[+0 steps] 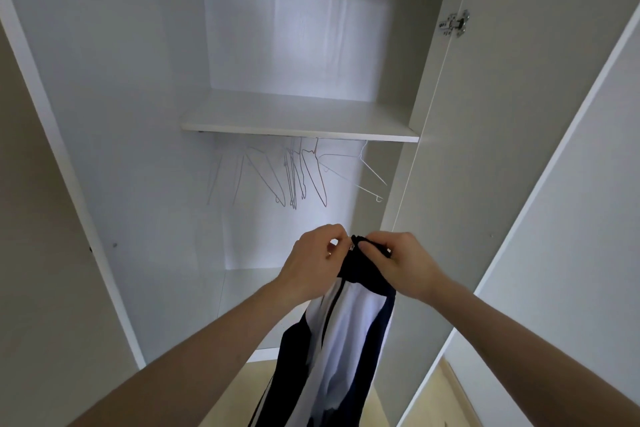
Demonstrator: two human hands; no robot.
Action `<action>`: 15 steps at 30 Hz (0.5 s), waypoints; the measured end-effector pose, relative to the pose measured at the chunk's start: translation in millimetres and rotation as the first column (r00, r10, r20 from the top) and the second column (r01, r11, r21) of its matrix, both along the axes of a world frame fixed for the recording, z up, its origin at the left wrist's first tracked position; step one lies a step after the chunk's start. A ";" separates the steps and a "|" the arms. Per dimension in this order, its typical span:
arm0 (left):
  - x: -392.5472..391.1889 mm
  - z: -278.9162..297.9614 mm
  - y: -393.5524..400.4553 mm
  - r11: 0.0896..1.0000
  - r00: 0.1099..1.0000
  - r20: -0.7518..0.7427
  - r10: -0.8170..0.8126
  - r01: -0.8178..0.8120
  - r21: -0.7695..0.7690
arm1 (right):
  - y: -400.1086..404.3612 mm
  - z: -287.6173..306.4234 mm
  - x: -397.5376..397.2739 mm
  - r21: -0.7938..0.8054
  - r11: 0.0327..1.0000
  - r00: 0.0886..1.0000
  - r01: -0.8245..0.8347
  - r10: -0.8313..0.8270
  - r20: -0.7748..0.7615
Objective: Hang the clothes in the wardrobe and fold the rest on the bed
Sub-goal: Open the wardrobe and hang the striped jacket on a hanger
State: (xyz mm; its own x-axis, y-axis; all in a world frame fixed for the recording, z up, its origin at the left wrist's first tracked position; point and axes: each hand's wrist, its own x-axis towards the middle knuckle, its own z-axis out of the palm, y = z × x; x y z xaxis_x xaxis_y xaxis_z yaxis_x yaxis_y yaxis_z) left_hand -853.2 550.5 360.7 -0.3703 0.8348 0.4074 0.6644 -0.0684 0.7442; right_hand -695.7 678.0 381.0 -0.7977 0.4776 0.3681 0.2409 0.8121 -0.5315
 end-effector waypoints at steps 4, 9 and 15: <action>-3.0 -6.5 -3.2 0.996 0.820 -0.567 0.078 -0.038 0.081 | -6.5 -3.5 -3.0 -0.275 0.960 0.987 0.059 -0.097 -0.126; 0.9 -41.5 -9.5 0.996 0.584 -0.811 -0.042 -0.039 -0.080 | 2.0 3.4 -3.0 -0.382 0.910 0.910 0.163 -0.288 -0.298; -11.0 -69.8 -10.2 0.770 0.680 -0.596 -0.427 -0.071 -0.634 | 3.8 9.1 11.1 -0.278 0.956 0.922 0.092 -0.188 -0.339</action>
State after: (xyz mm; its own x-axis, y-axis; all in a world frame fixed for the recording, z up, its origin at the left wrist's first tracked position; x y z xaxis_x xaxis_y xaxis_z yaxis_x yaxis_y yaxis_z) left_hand -864.2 540.2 290.9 -0.0136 0.9941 -0.1072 0.9998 0.0153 0.0153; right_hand -684.7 681.8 390.1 -0.5526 0.6892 0.4686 0.0970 0.6116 -0.7852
